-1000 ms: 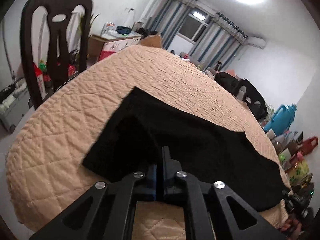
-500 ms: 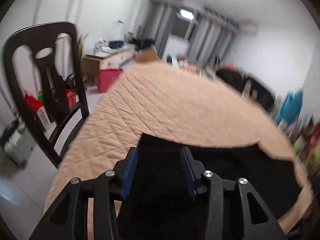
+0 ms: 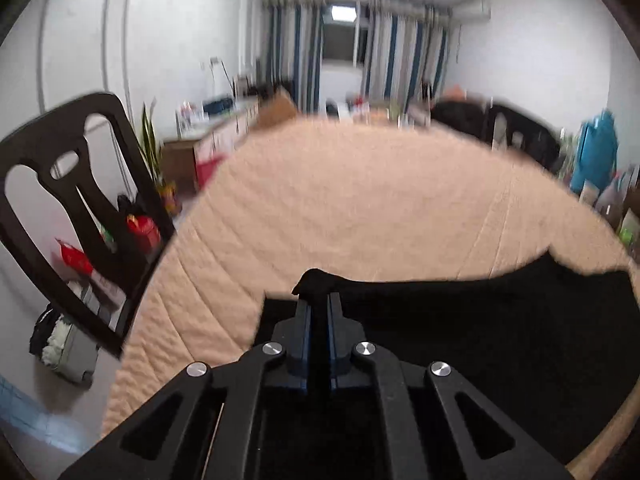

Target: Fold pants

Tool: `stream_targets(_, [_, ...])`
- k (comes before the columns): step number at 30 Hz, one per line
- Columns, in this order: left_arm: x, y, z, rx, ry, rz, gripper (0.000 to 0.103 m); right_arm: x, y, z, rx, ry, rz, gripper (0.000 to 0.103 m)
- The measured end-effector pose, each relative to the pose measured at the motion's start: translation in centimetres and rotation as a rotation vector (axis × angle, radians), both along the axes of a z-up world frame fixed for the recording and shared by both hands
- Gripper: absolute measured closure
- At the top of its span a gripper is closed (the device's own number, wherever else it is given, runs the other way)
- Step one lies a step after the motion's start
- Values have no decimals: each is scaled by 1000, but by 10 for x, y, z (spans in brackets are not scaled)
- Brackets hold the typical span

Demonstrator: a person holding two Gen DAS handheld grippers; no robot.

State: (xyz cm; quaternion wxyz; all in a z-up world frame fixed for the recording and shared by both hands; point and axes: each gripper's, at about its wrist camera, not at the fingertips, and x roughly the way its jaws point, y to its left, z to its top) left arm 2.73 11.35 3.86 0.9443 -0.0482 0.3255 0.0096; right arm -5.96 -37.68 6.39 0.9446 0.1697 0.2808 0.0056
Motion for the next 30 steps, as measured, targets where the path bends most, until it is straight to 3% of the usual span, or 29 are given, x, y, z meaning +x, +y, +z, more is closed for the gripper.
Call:
stream_targets(2, [6, 9, 0, -30, 5, 33, 90, 0, -3, -3, -4, 6, -7, 76])
stream_targets(4, [17, 15, -11, 3, 73, 91, 86, 3, -6, -6, -3, 19, -13, 76])
stream_targets(6, [17, 25, -16, -26, 102, 131, 86, 5, -10, -11, -4, 41, -20, 76])
stream_targets(9, [-2, 29, -4, -18, 35, 159, 85, 4, -14, -15, -17, 59, -36, 76])
stream_targets(11, [-19, 25, 6, -46, -9, 124, 84, 2, -15, -16, -33, 62, -41, 76])
stream_targets(13, [-33, 10, 9, -63, -27, 52, 74, 2, -15, -16, -49, 62, -39, 76])
stream_targets(17, [-34, -19, 1, -54, 12, -48, 71, 9, -14, -17, -76, 79, -26, 76])
stream_targets(19, [-27, -24, -12, -66, 71, -45, 71, 19, -20, -24, -113, 133, -50, 76])
stream_targets(21, [-22, -26, -26, -51, 130, -19, 71, 17, -29, -22, -63, 122, -63, 76])
stream_targets(22, [-26, -28, -23, -37, 102, -19, 71, 16, -32, -20, -71, 122, -88, 76])
stream_targets(24, [-27, -31, -19, -32, 131, -20, 71, 16, -34, -15, -138, 134, -153, 76])
stream_targets(27, [-27, -41, -4, -14, 80, -48, 71, 26, -31, -7, -111, 125, -97, 76])
stream_targets(30, [-12, -55, 7, -33, 63, -93, 66, 47, -9, 3, -193, 130, -28, 76])
